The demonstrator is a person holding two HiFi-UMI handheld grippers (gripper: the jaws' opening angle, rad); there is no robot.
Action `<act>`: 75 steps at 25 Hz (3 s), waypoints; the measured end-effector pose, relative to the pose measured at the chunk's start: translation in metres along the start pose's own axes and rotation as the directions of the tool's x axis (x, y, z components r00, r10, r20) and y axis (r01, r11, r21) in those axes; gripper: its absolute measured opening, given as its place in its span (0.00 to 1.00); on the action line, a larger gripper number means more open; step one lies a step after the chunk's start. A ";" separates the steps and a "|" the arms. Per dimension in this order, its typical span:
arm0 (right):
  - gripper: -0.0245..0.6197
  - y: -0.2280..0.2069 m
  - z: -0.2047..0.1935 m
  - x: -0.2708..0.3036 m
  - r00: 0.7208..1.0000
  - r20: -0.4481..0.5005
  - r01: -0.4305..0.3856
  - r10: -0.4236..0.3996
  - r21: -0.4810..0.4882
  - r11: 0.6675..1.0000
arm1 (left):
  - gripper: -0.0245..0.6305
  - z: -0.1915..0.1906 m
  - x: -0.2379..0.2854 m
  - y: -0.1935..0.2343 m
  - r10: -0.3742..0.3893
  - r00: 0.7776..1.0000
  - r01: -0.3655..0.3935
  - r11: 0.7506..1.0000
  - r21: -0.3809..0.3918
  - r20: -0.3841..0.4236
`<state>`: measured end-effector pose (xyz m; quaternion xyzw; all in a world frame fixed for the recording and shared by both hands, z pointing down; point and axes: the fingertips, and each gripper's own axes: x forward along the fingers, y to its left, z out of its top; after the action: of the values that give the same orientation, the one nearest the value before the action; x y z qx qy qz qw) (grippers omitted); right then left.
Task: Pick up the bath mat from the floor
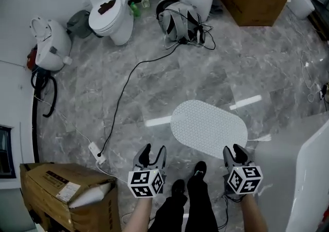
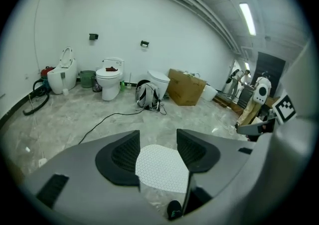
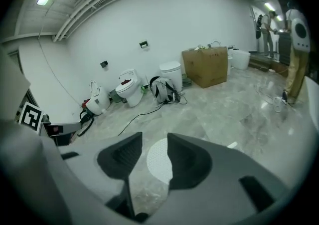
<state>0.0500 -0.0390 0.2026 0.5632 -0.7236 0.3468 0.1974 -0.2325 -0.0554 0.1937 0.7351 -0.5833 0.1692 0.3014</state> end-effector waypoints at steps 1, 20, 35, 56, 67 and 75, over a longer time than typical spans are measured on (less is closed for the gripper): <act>0.29 0.000 -0.008 0.019 1.000 -0.007 -0.015 0.015 -0.012 1.000 | 0.40 -0.011 0.012 0.007 0.011 1.000 -0.011 1.000 -0.009 0.000; 0.28 -0.047 -0.199 0.357 0.983 0.005 -0.182 0.185 -0.156 0.971 | 0.41 -0.273 0.262 0.148 0.076 0.997 -0.075 0.996 -0.039 0.033; 0.28 -0.063 -0.279 0.448 0.977 0.001 -0.210 0.213 -0.157 0.965 | 0.42 -0.348 0.364 0.183 0.067 0.997 -0.067 0.998 -0.003 0.029; 0.28 -0.101 -0.288 0.432 0.991 0.027 -0.126 0.127 -0.059 0.990 | 0.51 -0.369 0.486 0.163 0.015 0.976 0.003 0.996 0.084 -0.217; 0.28 -0.102 -0.289 0.428 0.992 0.027 -0.120 0.121 -0.048 0.992 | 0.43 -0.380 0.486 0.132 -0.039 0.949 0.103 0.976 0.190 -0.314; 0.28 -0.118 -0.292 0.414 0.996 0.040 -0.083 0.083 -0.005 0.997 | 0.08 -0.377 0.477 0.072 -0.139 0.948 0.223 0.932 0.285 -0.288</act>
<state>0.0120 -0.1229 0.7150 0.5391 -0.7508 0.3423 0.1691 -0.1376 -0.1841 0.7842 0.7956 -0.4328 0.3268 0.2699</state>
